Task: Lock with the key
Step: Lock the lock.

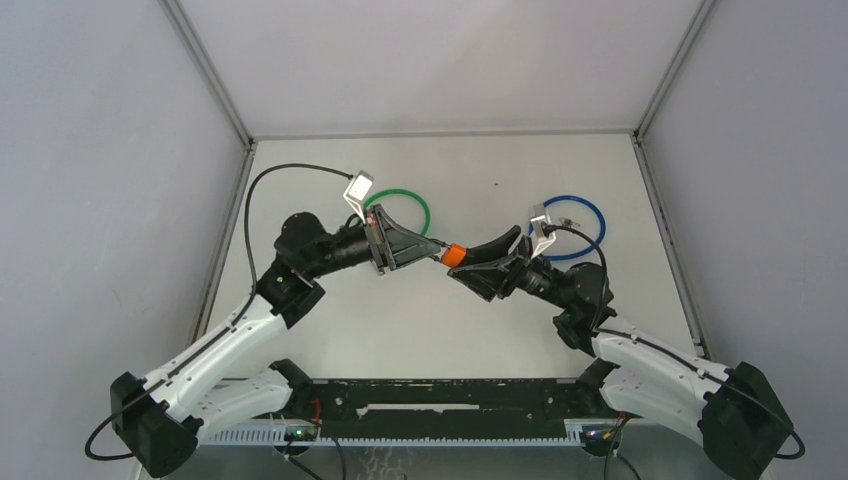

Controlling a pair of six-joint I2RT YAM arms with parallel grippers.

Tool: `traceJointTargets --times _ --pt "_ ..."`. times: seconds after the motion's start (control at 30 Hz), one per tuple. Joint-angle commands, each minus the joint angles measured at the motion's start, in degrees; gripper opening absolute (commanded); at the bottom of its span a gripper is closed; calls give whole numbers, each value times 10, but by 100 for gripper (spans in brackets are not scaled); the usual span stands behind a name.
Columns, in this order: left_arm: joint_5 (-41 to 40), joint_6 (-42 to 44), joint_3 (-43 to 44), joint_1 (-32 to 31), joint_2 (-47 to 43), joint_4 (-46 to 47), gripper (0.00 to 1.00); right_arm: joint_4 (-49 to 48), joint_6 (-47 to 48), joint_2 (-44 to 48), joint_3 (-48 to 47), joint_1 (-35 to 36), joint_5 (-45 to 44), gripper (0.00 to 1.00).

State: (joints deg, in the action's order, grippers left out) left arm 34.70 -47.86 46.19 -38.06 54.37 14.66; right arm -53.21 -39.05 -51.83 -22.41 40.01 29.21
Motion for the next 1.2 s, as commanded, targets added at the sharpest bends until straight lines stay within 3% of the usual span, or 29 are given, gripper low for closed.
traceJointTargets --times 0.0,0.2,0.87,1.17 --pt "-2 -10 26 4 -15 50 0 -40 -3 -12 -27 11 6 55" --pt "-2 -12 23 5 -18 51 0 -61 -16 -30 -37 14 3 48" --pt "-3 -14 10 9 -23 54 0 -93 -46 -31 -41 10 -2 48" --pt "-1 -14 7 9 -22 55 0 -94 -48 -31 -46 10 -1 54"
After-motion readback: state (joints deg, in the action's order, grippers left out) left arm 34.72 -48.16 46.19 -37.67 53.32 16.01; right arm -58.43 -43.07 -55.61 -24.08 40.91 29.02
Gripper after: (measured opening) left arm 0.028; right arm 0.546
